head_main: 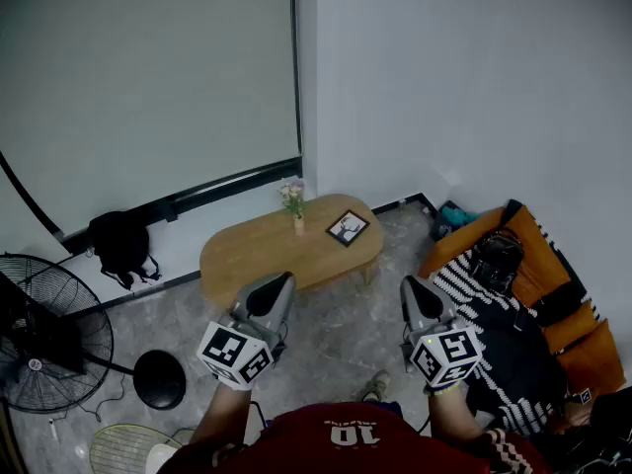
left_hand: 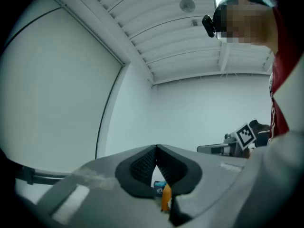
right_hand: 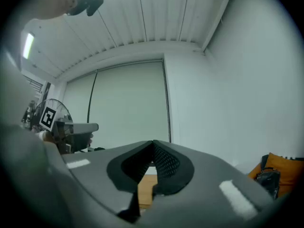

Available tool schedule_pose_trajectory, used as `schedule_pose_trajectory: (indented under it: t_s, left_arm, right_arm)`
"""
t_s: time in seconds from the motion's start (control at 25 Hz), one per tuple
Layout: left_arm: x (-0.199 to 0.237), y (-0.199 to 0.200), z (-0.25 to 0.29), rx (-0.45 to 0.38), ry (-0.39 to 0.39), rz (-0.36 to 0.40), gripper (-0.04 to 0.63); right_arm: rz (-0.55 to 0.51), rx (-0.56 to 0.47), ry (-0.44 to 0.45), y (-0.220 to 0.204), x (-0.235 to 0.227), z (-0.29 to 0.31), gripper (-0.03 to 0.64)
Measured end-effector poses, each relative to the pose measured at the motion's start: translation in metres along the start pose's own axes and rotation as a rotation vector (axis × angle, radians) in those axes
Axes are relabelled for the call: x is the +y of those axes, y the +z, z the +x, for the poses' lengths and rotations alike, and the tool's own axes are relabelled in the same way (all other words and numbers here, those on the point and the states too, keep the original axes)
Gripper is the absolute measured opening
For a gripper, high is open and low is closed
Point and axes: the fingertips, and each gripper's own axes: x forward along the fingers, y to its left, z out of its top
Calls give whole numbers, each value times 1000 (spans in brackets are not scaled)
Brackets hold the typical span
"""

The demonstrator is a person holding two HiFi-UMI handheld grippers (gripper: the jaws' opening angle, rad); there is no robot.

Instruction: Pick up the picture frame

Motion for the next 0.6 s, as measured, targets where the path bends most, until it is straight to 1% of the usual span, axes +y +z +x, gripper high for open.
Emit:
schedule_pose_trajectory:
  t_s: [0.28,0.6]
  left_arm:
    - [-2,0,-7,-8,10,18,3]
    - [-4,-2,-12,-16,13,8,3]
  right_arm:
    - [-18,-10,6,1,5,-4,-2]
    - [-34,-11,-1,1,6,-9,-2]
